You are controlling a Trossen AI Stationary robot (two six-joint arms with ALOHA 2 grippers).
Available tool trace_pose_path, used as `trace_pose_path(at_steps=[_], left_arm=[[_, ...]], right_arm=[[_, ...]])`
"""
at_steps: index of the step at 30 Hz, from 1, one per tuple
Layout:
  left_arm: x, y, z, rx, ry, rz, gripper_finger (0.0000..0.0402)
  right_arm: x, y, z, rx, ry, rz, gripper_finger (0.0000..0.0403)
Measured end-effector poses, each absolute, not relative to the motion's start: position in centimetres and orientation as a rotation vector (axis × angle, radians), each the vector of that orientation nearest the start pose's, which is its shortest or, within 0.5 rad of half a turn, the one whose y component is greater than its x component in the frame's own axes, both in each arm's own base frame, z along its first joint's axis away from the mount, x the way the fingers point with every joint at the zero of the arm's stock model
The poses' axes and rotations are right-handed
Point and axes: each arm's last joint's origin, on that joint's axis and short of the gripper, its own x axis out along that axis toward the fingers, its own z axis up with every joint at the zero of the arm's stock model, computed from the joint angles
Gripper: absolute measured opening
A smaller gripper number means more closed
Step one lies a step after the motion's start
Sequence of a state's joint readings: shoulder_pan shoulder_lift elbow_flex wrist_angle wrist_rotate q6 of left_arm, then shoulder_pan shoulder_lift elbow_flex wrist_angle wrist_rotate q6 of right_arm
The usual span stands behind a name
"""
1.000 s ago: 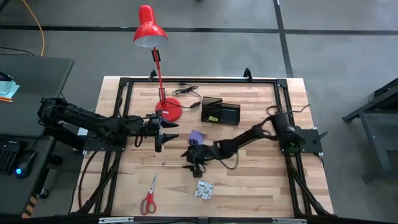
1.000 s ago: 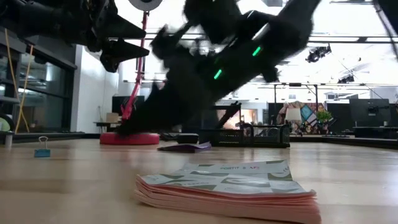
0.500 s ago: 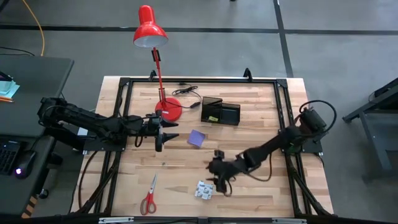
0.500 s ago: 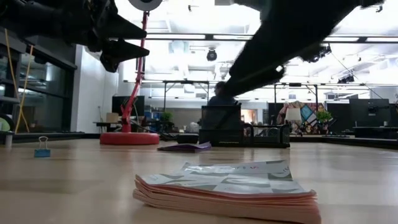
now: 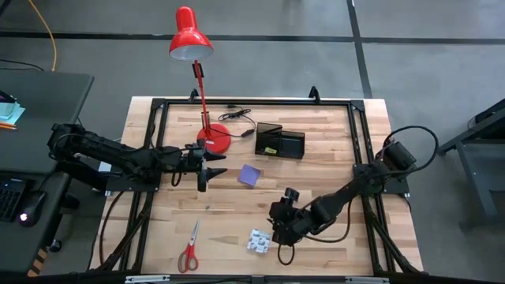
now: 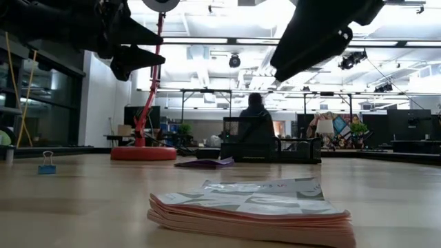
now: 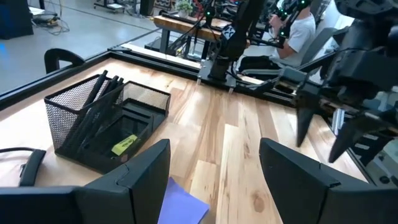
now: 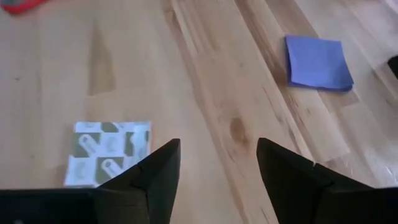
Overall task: Pick and place office supplies into organizer
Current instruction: Put the white sticky notes into the black desk organizer
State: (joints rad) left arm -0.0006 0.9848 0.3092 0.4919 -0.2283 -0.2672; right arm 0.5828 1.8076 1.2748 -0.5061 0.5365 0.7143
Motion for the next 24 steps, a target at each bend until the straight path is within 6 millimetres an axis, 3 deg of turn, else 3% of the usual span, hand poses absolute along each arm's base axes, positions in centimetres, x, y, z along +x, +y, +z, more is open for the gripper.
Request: trace_pose_path(at_steps=[5,12,21,24], left_arm=[[19.7,0.6,19.9,-0.244,0.152,0.250,0.0233],[19.7,0.6,19.9,-0.244,0.152,0.250,0.0233],[19.7,0.6,19.9,-0.244,0.154,0.250,0.0233],[19.7,0.6,19.9,-0.244,0.154,0.250,0.0233]], right_arm=[[31.3,20.5,21.0,0.139,0.828,-0.201,0.0181],[30.1,21.1,19.6,0.211,0.879,-0.179,0.0149],[31.9,20.7,19.7,0.292,0.858,-0.061,0.0142],[32.6,20.9,18.5,0.261,0.876,-0.020,0.0142]])
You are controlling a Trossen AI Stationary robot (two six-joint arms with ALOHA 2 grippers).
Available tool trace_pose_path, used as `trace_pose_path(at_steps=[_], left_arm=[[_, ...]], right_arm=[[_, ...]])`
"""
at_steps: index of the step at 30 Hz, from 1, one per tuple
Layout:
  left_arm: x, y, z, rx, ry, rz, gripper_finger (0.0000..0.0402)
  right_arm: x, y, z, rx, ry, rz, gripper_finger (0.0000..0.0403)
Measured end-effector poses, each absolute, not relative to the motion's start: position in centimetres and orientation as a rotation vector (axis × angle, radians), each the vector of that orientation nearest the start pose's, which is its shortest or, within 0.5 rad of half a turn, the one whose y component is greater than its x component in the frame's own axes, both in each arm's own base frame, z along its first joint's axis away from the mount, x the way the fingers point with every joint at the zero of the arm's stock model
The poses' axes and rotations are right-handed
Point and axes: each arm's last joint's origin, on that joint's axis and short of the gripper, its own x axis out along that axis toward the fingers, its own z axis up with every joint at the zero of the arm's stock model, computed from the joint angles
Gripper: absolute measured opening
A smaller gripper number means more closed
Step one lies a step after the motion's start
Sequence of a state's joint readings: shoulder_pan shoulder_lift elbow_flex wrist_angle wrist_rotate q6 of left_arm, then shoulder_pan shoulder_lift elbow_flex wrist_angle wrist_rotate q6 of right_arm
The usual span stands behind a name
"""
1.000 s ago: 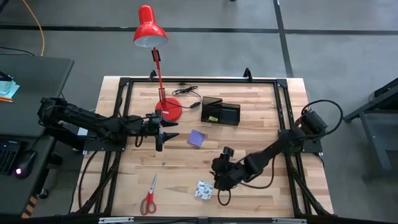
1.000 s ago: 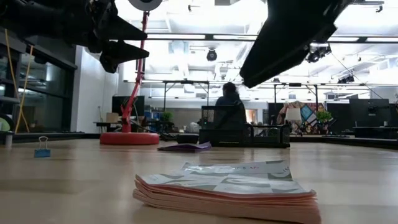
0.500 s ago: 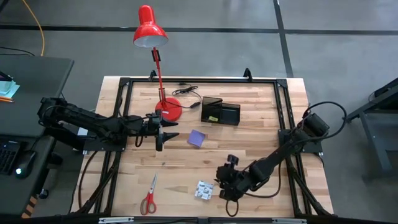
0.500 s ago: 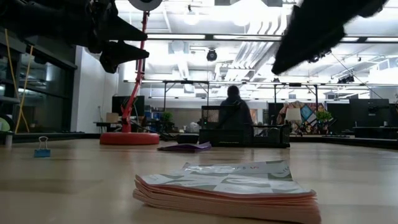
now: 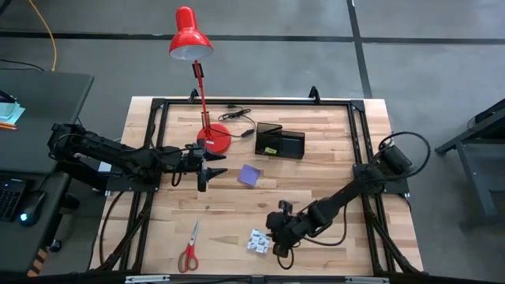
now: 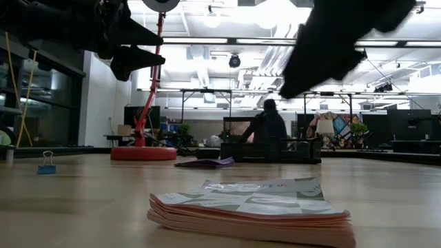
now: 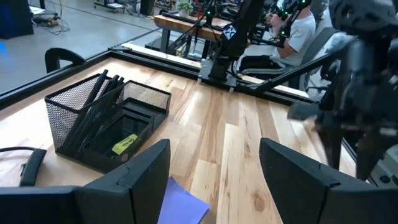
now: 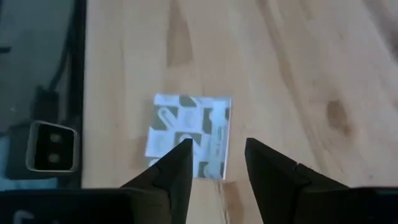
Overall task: Pick and place office supplies into organizer
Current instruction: Put the white sticky notes into the black desk organizer
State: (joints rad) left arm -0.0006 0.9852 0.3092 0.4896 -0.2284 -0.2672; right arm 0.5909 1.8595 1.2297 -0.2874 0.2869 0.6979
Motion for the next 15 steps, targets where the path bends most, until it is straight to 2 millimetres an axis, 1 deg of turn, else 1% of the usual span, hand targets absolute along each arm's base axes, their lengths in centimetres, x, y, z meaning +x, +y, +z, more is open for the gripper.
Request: trace_pose_path(at_steps=[4,5,8,10,12,13,15], left_arm=[[19.7,0.6,19.9,-0.244,0.154,0.251,0.0233],[19.7,0.6,19.9,-0.244,0.154,0.251,0.0233],[19.7,0.6,19.9,-0.244,0.155,0.251,0.0233],[19.7,0.6,19.9,-0.244,0.156,0.251,0.0233],[19.7,0.6,19.9,-0.243,0.160,0.252,0.0233],[19.7,0.6,19.9,-0.243,0.161,0.252,0.0233],[19.7,0.6,19.8,-0.242,0.166,0.252,0.0233]], right_arm=[[33.6,21.3,17.4,0.381,0.844,-0.018,0.0142],[33.7,21.2,17.1,0.374,0.838,-0.039,0.0142],[34.1,20.9,15.9,0.208,0.817,-0.086,0.0142],[34.2,20.6,15.0,0.159,0.840,-0.098,0.0142],[34.5,20.5,14.3,0.182,0.880,-0.063,0.0143],[34.6,20.5,14.2,0.225,0.896,-0.034,0.0144],[35.3,20.9,14.6,0.296,0.901,0.008,0.0148]])
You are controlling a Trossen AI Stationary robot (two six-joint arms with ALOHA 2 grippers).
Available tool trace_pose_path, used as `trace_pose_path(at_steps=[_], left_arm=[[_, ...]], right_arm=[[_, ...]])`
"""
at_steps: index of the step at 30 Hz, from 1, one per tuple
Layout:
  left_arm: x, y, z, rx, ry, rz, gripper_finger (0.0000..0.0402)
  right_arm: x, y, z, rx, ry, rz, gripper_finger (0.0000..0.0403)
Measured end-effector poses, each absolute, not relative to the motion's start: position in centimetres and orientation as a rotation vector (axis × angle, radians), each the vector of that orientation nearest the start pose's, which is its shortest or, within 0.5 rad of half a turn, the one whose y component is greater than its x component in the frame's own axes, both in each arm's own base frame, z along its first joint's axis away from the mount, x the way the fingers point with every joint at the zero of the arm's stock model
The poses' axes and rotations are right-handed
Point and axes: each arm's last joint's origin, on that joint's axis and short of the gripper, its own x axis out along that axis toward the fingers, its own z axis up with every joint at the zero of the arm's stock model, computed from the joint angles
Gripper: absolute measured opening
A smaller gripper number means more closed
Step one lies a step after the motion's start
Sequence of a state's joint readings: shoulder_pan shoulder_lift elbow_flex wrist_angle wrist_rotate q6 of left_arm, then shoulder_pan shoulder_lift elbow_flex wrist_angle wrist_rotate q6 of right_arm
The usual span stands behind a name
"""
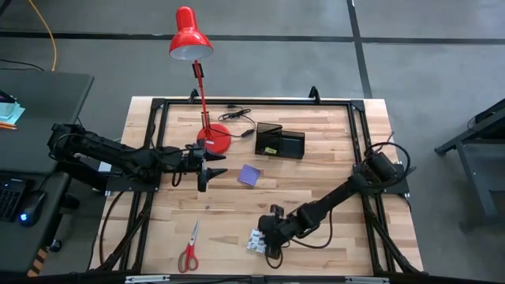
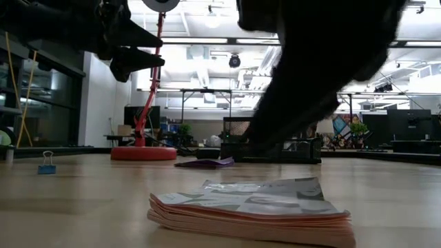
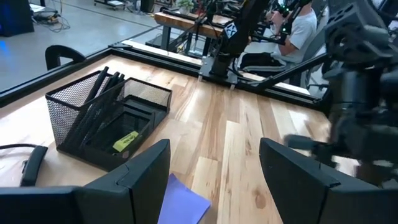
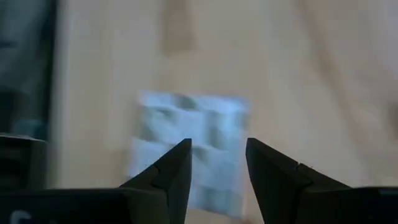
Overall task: Pick and place office supplies into organizer
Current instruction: Put the white sticky notes into the black desk organizer
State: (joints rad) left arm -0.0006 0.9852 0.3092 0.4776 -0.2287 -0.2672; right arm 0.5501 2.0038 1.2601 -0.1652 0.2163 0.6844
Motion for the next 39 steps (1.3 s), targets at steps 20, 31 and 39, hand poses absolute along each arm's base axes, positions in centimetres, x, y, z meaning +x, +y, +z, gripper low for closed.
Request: trace_pose_path(at_steps=[20,31,39], left_arm=[[19.7,0.6,19.7,-0.241,0.181,0.254,0.0233],[19.6,0.6,19.6,-0.240,0.183,0.254,0.0233],[19.6,0.6,19.7,-0.240,0.183,0.254,0.0233]], right_arm=[[37.6,24.8,16.5,0.303,1.177,-0.009,0.0385],[39.1,23.4,16.0,0.268,1.159,0.030,0.0399],[39.6,22.7,15.4,0.277,1.154,-0.003,0.0399]])
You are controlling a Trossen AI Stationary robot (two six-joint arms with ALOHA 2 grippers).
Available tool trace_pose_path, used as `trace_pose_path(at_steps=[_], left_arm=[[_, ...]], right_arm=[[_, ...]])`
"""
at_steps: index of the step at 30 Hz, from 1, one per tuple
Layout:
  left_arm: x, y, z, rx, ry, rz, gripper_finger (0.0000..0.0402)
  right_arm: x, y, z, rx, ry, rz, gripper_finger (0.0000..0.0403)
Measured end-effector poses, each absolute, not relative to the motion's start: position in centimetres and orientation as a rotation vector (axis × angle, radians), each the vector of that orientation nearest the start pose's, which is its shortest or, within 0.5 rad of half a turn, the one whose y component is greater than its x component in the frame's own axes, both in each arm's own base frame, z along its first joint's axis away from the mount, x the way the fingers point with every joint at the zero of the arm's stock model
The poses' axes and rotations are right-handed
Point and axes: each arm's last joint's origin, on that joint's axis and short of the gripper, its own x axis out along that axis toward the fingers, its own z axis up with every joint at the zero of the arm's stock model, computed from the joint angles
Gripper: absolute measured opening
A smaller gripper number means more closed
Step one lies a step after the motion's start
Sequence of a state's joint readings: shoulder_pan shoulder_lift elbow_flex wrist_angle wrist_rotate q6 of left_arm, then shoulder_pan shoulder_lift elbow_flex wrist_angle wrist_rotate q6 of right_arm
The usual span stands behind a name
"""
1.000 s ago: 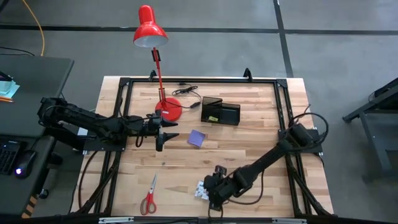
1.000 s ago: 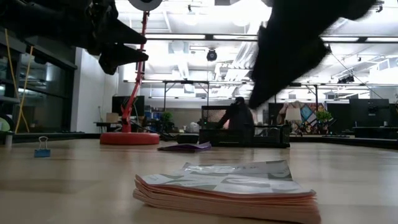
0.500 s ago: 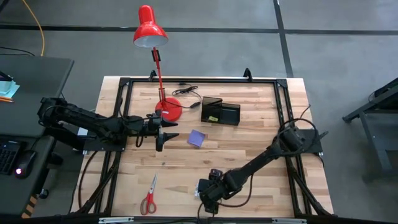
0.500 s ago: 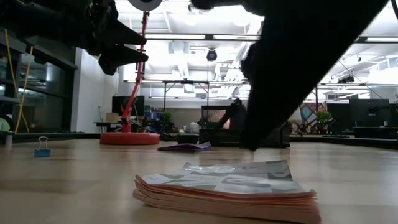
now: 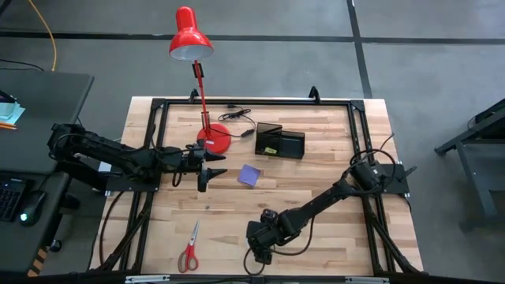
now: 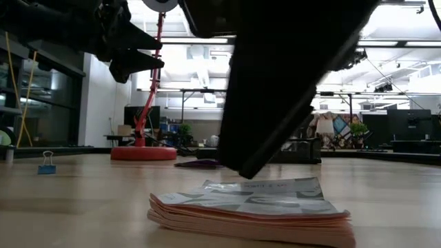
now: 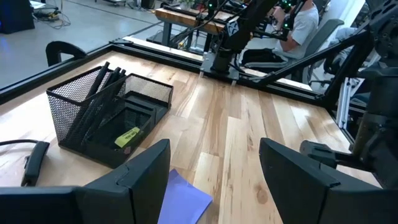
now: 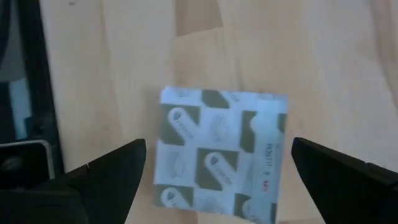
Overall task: Pick and place office supplies into organizer
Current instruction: Put the white sticky notes into the black desk organizer
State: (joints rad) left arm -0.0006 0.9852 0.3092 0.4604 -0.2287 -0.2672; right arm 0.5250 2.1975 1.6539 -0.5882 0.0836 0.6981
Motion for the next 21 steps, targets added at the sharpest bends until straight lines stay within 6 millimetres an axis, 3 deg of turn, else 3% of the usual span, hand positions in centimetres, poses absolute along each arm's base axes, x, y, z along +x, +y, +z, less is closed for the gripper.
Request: trace_pose_path(at_steps=[21], left_arm=[[19.6,0.6,19.7,-0.240,0.182,0.255,0.0233]], right_arm=[[39.6,22.3,13.9,0.312,1.143,-0.196,0.0399]])
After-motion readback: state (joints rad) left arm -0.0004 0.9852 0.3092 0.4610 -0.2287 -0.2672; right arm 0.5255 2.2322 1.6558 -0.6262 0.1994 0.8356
